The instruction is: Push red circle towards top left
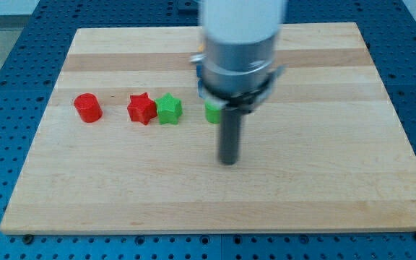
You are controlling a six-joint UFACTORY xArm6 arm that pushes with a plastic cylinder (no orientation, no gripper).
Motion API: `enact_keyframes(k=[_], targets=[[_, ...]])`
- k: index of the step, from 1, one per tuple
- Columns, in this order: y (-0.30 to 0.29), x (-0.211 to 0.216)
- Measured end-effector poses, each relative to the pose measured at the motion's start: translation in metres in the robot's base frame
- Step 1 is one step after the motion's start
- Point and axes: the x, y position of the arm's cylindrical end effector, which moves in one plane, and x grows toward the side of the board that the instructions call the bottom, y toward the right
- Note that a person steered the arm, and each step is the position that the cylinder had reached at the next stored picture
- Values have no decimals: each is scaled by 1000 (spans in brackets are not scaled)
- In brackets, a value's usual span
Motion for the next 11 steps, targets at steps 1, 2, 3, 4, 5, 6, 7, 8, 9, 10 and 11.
enact_keyframes(k=[1,2,3,4,5,6,7,8,9,10,11], targets=[[-94,-8],[-148,-35],[-148,-41],[-154,-93],[-164,-118],[-161,-103],[-157,-76],[-184,-76],[-193,-76],[-193,-84],[-193,-109]])
